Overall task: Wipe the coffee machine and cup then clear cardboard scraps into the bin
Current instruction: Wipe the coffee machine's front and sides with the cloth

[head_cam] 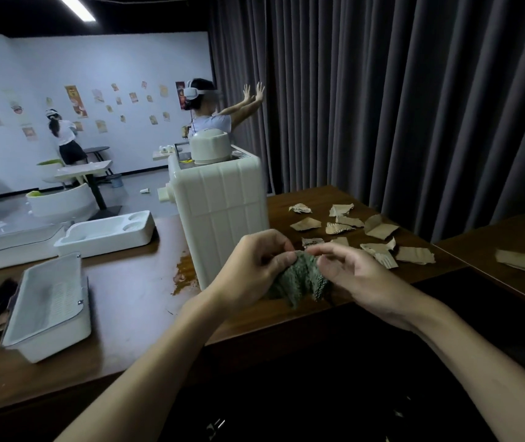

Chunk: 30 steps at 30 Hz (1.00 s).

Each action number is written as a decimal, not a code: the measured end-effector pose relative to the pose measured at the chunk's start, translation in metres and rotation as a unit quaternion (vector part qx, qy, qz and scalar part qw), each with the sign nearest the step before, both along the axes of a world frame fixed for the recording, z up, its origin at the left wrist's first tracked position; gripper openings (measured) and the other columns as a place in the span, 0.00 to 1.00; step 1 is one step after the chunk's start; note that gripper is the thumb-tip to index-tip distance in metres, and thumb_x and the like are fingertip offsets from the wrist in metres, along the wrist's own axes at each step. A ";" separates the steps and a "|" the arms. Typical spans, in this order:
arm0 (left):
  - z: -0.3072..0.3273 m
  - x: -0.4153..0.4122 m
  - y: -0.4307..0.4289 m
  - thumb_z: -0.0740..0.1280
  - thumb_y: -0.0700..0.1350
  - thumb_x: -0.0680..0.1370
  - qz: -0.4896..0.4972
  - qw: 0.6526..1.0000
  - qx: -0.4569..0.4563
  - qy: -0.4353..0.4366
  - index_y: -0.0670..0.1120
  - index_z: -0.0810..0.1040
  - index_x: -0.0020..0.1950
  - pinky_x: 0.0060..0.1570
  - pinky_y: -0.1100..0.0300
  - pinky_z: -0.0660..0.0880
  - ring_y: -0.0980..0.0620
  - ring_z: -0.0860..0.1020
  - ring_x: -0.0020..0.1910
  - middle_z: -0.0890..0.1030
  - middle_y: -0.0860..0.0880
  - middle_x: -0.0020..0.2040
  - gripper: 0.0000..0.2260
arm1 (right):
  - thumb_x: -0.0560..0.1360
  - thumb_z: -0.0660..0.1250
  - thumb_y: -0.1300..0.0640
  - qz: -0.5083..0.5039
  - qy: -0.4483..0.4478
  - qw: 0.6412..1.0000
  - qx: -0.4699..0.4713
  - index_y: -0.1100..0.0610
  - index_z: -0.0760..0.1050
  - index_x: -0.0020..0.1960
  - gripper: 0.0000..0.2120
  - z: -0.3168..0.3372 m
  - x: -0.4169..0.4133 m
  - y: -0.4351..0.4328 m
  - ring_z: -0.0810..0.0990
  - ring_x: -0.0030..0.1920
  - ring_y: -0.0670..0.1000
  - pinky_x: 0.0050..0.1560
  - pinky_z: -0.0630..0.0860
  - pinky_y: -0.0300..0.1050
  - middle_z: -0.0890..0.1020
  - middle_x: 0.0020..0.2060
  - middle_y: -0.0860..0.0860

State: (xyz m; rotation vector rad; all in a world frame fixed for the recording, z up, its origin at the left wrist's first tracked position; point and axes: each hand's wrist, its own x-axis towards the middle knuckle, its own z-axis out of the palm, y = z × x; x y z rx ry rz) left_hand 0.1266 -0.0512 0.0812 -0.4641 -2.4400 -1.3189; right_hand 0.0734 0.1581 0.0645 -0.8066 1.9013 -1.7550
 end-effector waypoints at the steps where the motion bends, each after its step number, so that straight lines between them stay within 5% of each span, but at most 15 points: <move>1: 0.001 0.000 0.002 0.69 0.40 0.80 -0.007 1.000 0.001 -0.002 0.44 0.80 0.48 0.42 0.55 0.81 0.52 0.84 0.43 0.85 0.49 0.42 0.02 | 0.71 0.71 0.44 -0.009 0.020 1.000 0.006 0.47 0.77 0.61 0.20 -0.001 0.001 -0.001 0.81 0.57 0.45 0.56 0.79 0.44 0.82 0.57 0.49; 5: 0.008 -0.002 0.001 0.73 0.45 0.77 -0.013 1.000 -0.003 -0.024 0.52 0.83 0.47 0.42 0.64 0.79 0.58 0.85 0.44 0.87 0.55 0.43 0.02 | 0.75 0.70 0.61 -0.052 0.140 0.987 0.053 0.51 0.82 0.54 0.10 0.005 -0.002 0.003 0.83 0.51 0.45 0.50 0.81 0.40 0.84 0.48 0.47; 9: 0.012 -0.004 -0.008 0.73 0.49 0.75 -0.014 0.997 -0.025 -0.070 0.50 0.84 0.52 0.45 0.62 0.80 0.56 0.85 0.46 0.87 0.54 0.45 0.07 | 0.77 0.64 0.66 -0.081 0.232 0.966 0.076 0.52 0.82 0.52 0.13 0.017 -0.004 0.005 0.78 0.50 0.34 0.43 0.74 0.26 0.82 0.49 0.44; 11: 0.011 -0.007 -0.012 0.73 0.44 0.77 -0.001 0.998 -0.025 -0.065 0.49 0.85 0.52 0.45 0.60 0.81 0.54 0.85 0.46 0.87 0.52 0.45 0.05 | 0.77 0.63 0.67 -0.082 0.236 0.966 0.064 0.54 0.81 0.55 0.13 0.017 -0.006 0.003 0.79 0.50 0.36 0.44 0.75 0.28 0.82 0.51 0.47; 15: 0.008 -0.007 -0.011 0.71 0.40 0.78 0.042 0.999 0.010 -0.028 0.51 0.81 0.58 0.50 0.57 0.81 0.52 0.83 0.51 0.82 0.52 0.47 0.10 | 0.79 0.65 0.63 -0.092 0.121 0.988 -0.035 0.53 0.76 0.59 0.11 0.016 -0.010 -0.001 0.83 0.51 0.48 0.47 0.82 0.44 0.82 0.53 0.53; 19: 0.007 -0.002 -0.003 0.75 0.52 0.74 0.011 0.997 0.054 -0.053 0.56 0.82 0.53 0.49 0.62 0.79 0.54 0.83 0.53 0.84 0.52 0.50 0.09 | 0.78 0.67 0.59 -0.129 0.069 0.986 -0.076 0.57 0.75 0.55 0.07 0.022 -0.012 -0.009 0.85 0.43 0.53 0.34 0.80 0.47 0.84 0.46 0.58; 24: 0.001 -0.003 0.011 0.79 0.56 0.68 0.018 0.999 0.005 -0.046 0.54 0.79 0.60 0.51 0.59 0.81 0.56 0.83 0.51 0.82 0.56 0.52 0.23 | 0.74 0.71 0.57 -0.065 -0.024 0.993 -0.097 0.56 0.75 0.60 0.15 0.022 -0.015 -0.010 0.84 0.52 0.54 0.47 0.82 0.49 0.83 0.52 0.58; 27: -0.002 -0.005 0.009 0.75 0.46 0.75 0.052 0.998 0.009 -0.028 0.45 0.80 0.63 0.52 0.54 0.82 0.54 0.84 0.51 0.84 0.51 0.53 0.17 | 0.71 0.72 0.64 -0.013 -0.091 0.988 -0.127 0.56 0.72 0.66 0.24 0.021 -0.016 -0.007 0.83 0.55 0.55 0.47 0.81 0.44 0.81 0.57 0.58; 30: -0.003 -0.005 0.006 0.69 0.43 0.80 0.049 0.998 0.032 -0.029 0.47 0.83 0.57 0.50 0.55 0.83 0.54 0.85 0.49 0.87 0.50 0.49 0.07 | 0.74 0.69 0.67 -0.031 -0.073 0.991 -0.112 0.56 0.73 0.65 0.21 0.020 -0.017 -0.006 0.84 0.53 0.52 0.44 0.81 0.41 0.83 0.54 0.55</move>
